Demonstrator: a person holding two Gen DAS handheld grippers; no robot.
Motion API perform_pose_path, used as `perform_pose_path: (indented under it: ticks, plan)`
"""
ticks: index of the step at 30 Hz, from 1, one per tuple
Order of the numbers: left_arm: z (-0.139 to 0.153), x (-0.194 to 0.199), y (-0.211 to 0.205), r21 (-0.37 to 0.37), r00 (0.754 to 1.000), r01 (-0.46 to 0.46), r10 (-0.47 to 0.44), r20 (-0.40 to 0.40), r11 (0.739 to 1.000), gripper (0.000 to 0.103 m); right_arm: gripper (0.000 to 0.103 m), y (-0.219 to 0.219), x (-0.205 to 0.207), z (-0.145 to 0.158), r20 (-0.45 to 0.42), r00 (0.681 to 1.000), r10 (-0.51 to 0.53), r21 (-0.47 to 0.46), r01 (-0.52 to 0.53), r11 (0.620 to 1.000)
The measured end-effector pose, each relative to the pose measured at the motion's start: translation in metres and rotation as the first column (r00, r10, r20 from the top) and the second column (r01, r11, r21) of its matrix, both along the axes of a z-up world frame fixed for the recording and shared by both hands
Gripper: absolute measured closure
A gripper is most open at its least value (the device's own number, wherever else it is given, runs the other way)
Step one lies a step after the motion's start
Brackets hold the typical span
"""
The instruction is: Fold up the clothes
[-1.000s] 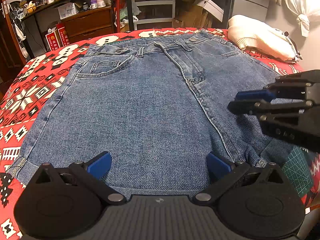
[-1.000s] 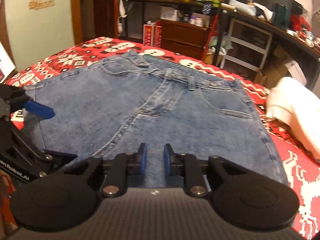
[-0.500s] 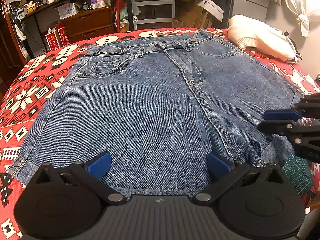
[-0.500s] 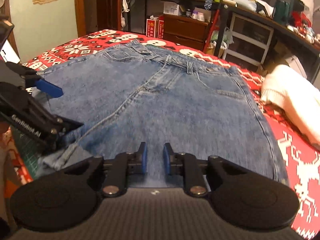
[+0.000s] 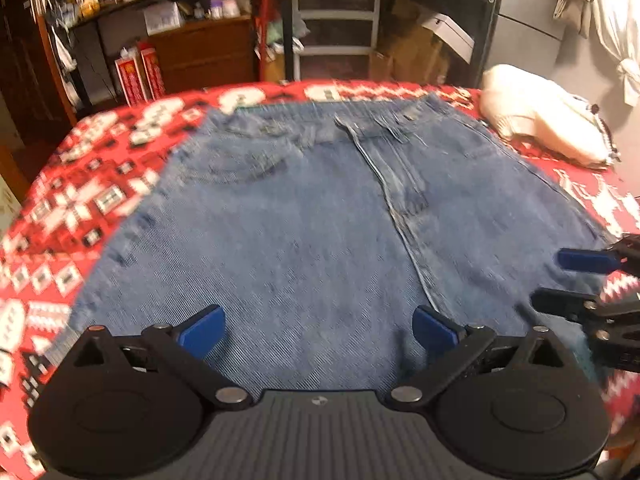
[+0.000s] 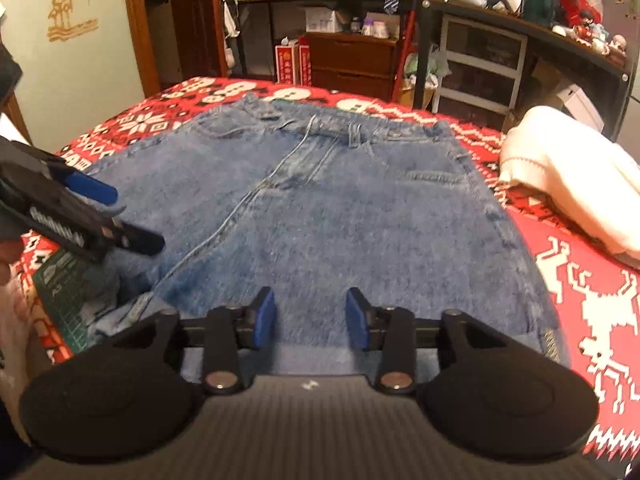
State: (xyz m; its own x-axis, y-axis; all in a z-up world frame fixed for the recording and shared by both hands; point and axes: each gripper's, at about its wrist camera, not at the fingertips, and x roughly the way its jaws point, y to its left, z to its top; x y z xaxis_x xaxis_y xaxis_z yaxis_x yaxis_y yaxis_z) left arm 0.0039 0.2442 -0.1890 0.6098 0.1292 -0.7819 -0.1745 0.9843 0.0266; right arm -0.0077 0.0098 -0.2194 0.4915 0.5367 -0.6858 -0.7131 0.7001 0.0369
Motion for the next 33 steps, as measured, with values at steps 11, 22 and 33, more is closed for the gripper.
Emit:
perform_pose_path:
  ticks: [11,22,33]
  plan:
    - [-0.019,0.048,0.015,0.08,0.997,-0.024,0.03,-0.074,0.997,0.0,0.001,-0.002,0.041,0.001,0.021,0.995,-0.097,0.031,0.096,0.995]
    - [-0.031,0.037,0.02,0.056,0.999,0.003,-0.006,0.04,0.998,0.0,0.0,-0.004,0.059,-0.028,-0.013,0.986,-0.167,-0.046,0.166,0.985]
    - [-0.038,0.026,0.016,0.074,0.988,-0.004,-0.008,0.155,0.997,0.0,0.0,-0.004,0.057,-0.028,-0.007,0.986,-0.168,-0.054,0.167,0.984]
